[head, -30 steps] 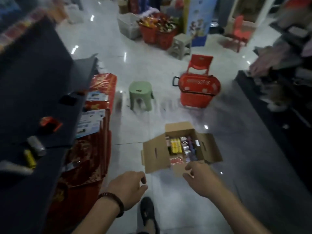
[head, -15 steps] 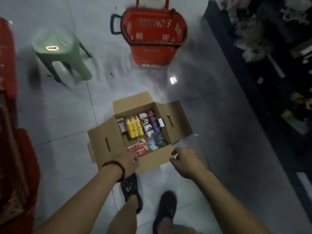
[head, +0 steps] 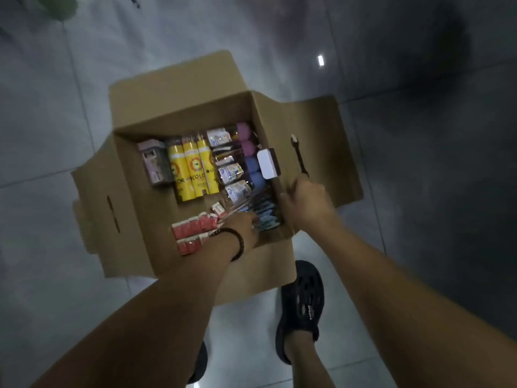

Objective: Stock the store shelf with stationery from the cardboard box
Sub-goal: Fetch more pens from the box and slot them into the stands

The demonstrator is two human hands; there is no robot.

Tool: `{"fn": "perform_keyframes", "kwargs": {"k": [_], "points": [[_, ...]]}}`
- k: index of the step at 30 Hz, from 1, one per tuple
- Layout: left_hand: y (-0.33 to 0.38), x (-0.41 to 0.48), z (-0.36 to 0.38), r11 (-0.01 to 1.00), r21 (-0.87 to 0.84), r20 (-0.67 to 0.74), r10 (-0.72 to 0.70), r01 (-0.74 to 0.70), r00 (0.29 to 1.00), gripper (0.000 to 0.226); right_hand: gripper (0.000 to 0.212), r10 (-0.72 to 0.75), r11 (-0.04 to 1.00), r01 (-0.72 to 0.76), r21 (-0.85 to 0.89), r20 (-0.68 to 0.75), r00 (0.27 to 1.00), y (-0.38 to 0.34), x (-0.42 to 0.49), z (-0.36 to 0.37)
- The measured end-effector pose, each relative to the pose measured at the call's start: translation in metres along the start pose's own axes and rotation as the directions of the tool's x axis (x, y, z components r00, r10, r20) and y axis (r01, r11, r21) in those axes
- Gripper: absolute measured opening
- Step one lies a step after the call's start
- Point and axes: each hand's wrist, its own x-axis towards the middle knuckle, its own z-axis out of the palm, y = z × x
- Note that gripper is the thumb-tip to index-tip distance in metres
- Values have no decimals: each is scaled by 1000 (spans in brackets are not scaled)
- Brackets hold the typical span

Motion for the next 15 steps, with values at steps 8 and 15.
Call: {"fn": "perform_keyframes", "kwargs": {"k": [8,15], "points": [[-18,71,49,994,85,-67,-60,66,996,48,22,-9,962,-12,274,77,997,30,32,27],[-12,78,44,971,227,18,-80,73,997,61,21,-55,971,47,236,27,998,27,34,37]]}}
